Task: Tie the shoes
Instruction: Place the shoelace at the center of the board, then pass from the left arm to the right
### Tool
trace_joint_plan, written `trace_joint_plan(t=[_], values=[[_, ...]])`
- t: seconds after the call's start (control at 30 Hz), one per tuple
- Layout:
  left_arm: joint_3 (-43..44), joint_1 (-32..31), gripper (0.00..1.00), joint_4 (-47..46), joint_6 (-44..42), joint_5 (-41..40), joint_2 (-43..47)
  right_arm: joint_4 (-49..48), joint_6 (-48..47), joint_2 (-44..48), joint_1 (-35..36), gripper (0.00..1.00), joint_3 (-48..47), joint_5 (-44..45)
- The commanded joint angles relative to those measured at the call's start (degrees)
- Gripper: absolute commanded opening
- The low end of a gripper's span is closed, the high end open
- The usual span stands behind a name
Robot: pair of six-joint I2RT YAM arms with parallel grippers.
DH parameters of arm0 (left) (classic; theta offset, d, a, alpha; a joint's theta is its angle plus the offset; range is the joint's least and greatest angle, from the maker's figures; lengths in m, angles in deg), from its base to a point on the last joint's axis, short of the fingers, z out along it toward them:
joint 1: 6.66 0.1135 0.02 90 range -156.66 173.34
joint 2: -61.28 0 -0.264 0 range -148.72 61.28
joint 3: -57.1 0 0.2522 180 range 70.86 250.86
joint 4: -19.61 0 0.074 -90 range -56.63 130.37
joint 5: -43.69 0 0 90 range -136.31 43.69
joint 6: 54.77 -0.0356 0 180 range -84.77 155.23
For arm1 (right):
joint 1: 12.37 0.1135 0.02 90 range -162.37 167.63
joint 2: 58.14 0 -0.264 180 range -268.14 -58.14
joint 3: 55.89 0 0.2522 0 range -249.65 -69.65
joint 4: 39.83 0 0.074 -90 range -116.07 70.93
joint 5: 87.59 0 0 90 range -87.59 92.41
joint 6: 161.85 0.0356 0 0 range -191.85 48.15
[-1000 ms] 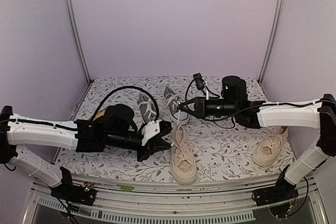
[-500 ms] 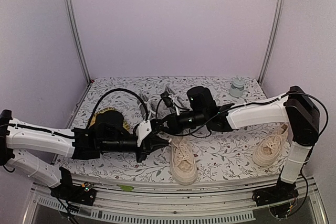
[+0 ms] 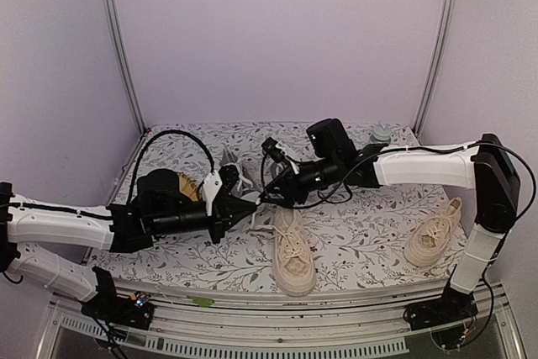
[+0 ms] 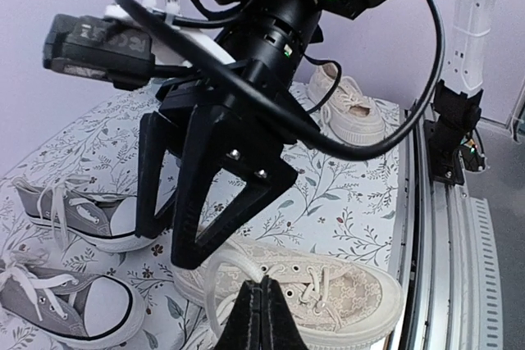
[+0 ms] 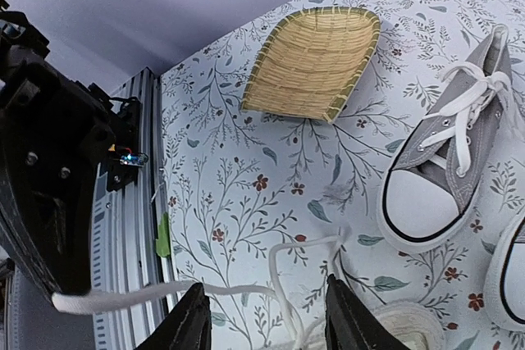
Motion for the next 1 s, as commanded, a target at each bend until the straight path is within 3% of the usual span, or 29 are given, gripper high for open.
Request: trace_joint_plan(t=[0.0,0.17,0.33,0.43,0.63,0.97], values=[[-1.79,1.12,0.00,-2.63,1.55,3.30,3.13,5.88,-10.77,2.84,-2.20,0.48,-1.76,0.43],[-7.76,1.15,0.00,-3.61,4.45,2.14,10.46,14.88,-14.43,-3.26,-2.74,0.48,-8.26,7.65],[-15.70,1.13,0.00,-8.47,7.88,-2.66,22.67,15.88,-14.12,-8.51,-1.18,0.48,-10.59,1.79],[-17.26,1.12,0.00,-5.36,7.86,-5.33,26.24,15.44,-14.29,-11.19,0.38,0.47,-11.43,1.27],[-16.54,1.05,0.00,-1.03,8.60,-5.11,23.40,19.18,-15.29,-15.93,1.77,0.47,-13.03,-2.68],[-12.54,1.51,0.00,0.48,9.28,-8.93,13.83,19.28,-14.45,-13.47,1.42,0.42,-13.85,3.19]])
